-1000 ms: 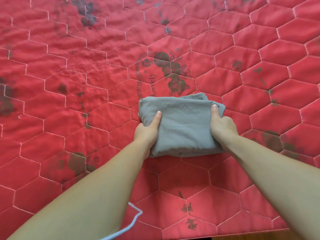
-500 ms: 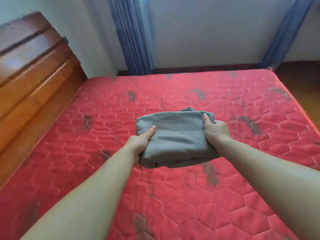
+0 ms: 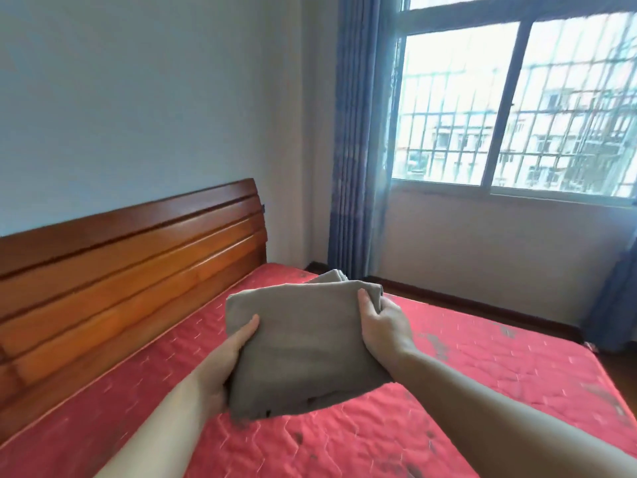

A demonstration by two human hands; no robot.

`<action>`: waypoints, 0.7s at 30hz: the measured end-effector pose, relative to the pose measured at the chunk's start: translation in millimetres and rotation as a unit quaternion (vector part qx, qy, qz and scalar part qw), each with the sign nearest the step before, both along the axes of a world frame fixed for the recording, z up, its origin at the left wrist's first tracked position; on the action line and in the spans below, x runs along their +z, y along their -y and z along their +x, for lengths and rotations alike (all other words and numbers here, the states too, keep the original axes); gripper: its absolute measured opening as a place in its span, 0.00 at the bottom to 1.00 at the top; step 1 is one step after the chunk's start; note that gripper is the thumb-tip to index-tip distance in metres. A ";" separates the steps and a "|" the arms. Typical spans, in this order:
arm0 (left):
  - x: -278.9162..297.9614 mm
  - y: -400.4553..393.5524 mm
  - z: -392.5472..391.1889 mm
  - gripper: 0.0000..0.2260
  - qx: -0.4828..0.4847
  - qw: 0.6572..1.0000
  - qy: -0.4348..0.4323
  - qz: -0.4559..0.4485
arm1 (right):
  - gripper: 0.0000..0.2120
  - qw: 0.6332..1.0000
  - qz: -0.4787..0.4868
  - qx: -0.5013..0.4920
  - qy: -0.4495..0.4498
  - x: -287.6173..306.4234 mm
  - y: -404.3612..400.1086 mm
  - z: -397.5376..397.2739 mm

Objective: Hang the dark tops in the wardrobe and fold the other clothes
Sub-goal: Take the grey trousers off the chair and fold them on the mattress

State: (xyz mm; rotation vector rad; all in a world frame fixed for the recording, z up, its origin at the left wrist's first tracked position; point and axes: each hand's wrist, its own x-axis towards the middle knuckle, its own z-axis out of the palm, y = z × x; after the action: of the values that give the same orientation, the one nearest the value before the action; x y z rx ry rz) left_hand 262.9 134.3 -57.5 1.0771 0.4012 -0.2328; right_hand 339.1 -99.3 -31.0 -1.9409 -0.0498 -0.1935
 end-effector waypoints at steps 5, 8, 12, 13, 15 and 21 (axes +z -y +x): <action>43.5 41.1 -91.2 0.28 0.068 0.996 0.038 0.037 | 0.18 0.998 0.041 0.051 -0.020 20.8 33.0 -66.4; 74.4 58.4 -141.0 0.27 0.133 0.985 0.049 0.093 | 0.19 0.994 0.057 0.084 -0.028 45.5 42.4 -98.3; 113.5 41.8 -212.1 0.25 0.236 0.958 0.077 0.142 | 0.19 0.981 0.079 0.173 -0.051 86.8 10.0 -137.9; 121.4 32.8 -232.4 0.24 0.256 0.952 0.084 0.146 | 0.19 0.975 0.079 0.200 -0.062 94.5 -5.2 -148.5; 132.6 11.3 -273.8 0.23 0.297 0.938 0.092 0.153 | 0.18 0.960 0.083 0.252 -0.085 104.7 -42.3 -170.2; 139.1 -58.5 -412.8 0.25 0.450 0.873 0.047 0.184 | 0.18 0.919 0.060 0.376 -0.103 102.5 -185.8 -261.1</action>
State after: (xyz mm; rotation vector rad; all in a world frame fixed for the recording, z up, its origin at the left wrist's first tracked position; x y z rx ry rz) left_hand -149.8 192.8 81.6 1.1544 0.8373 0.7550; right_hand 78.0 86.5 71.5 -1.6785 -0.6180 0.5086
